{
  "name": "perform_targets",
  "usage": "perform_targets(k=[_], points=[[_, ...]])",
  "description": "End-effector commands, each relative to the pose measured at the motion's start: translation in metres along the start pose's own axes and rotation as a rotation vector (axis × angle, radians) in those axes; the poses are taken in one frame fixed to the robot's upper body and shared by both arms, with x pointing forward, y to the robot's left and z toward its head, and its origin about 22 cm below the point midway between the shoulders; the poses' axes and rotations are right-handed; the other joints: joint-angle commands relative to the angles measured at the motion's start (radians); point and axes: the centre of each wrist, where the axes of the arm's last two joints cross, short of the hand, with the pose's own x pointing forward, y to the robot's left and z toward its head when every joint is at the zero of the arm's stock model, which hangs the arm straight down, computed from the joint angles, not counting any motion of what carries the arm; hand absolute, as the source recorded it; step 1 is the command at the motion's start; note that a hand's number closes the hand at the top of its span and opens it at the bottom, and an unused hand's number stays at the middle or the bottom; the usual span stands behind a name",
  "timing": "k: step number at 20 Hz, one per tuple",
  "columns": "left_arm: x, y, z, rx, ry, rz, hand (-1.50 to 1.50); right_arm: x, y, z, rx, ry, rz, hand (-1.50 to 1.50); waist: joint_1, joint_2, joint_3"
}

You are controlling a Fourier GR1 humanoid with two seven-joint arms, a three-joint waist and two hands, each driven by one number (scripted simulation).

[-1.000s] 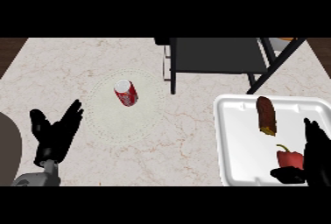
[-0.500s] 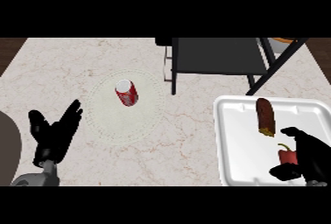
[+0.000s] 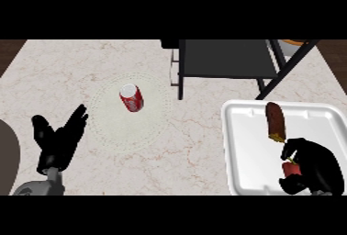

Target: Pick the bell pepper from the tray and place it in the tiered shelf

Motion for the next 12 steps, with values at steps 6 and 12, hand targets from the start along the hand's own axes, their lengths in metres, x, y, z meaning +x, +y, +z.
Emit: perform_targets(k=[6,12], points=[[0.003,-0.016,-0.008,-0.069,0.045,-0.022,0.00,0.164,0.015,0.049,0.292,-0.452,-0.147,1.50,0.078,0.035,0.015],[-0.011,-0.021,-0.005,-0.013,0.070,-0.002,0.00,0.233,-0.052,0.089,0.112,-0.565,-0.325,1.50,0.027,0.017,0.015]])
